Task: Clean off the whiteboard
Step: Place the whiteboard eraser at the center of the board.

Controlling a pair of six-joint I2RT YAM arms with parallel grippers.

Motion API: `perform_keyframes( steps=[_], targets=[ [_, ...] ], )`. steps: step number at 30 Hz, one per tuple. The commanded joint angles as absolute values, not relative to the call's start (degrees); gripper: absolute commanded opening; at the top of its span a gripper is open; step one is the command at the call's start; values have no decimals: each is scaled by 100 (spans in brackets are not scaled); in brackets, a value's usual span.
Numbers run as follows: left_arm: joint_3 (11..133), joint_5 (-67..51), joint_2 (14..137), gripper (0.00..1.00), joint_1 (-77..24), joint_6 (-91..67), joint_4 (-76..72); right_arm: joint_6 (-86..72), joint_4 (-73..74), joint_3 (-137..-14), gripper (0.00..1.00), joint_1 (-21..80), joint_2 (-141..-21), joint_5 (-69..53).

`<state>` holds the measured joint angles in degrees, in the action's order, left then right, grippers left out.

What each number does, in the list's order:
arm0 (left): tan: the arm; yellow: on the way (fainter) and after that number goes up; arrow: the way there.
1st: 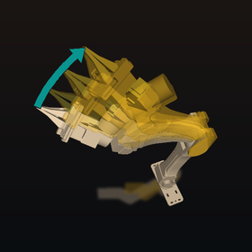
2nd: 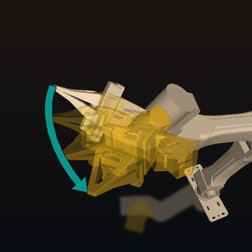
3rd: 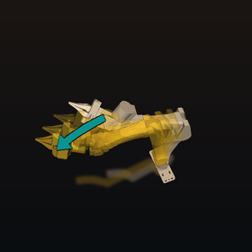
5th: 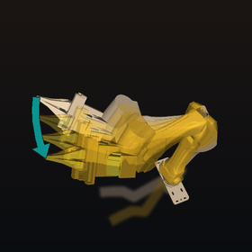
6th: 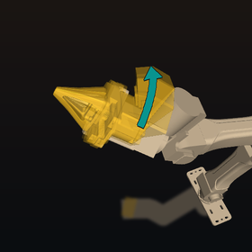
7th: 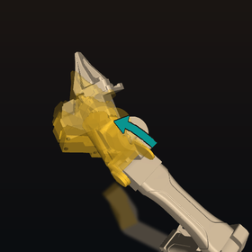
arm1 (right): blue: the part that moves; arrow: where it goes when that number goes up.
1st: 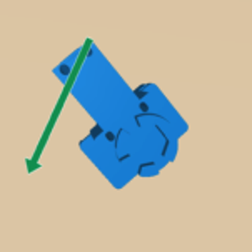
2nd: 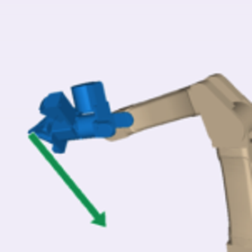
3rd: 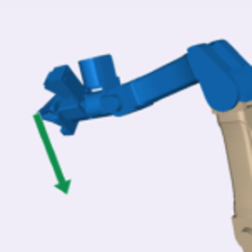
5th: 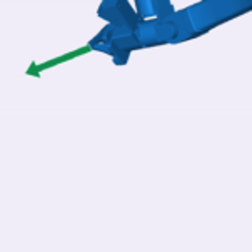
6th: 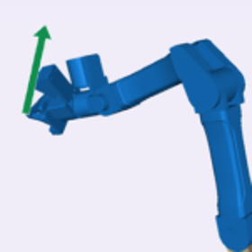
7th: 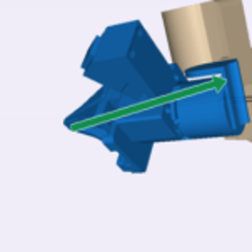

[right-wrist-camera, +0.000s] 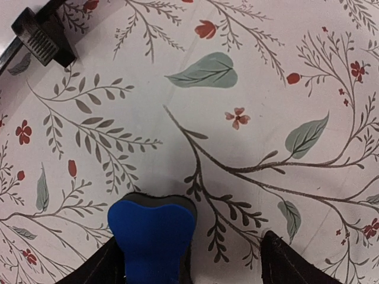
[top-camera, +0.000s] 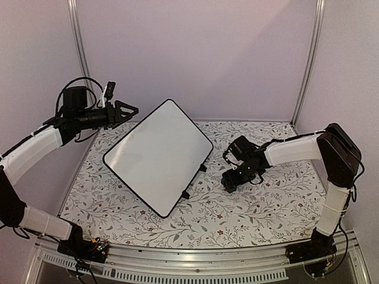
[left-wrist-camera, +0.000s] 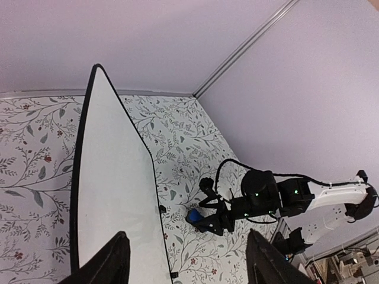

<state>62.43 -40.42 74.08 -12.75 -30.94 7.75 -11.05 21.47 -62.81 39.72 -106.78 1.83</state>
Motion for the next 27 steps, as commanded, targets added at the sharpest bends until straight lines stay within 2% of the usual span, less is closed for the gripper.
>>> perform_keyframes(
  steps=[1, 11, 15, 20, 24, 26, 27],
  targets=[
    [6467, -3753, 7105, 67, -1317, -2906, 865, -995, 2531, -6449, 79, 3938, -11067, 441],
    [6468, -3776, 6964, 72, -1318, -2855, 901, -834, 2353, -6985, 86, 3972, -11128, 57],
    [6516, -3704, 6854, 77, -1316, -2836, 994, -843, 2141, -7110, 98, 3964, -10684, -219],
    [6511, -3437, 6630, 87, -1327, -2752, 1264, -792, 2211, -7378, 99, 3964, -10253, -121],
    [6320, -3035, 6230, 92, -1327, -2668, 1503, -283, 2237, -7333, 93, 4025, -10156, -42],
    [6202, -2834, 6014, 92, -1325, -2615, 1647, 137, 2127, -7287, 86, 4072, -10164, -28],
    [6133, -2738, 5911, 93, -1325, -2594, 1712, 314, 2098, -7309, 79, 4082, -10218, -53]
  ],
)
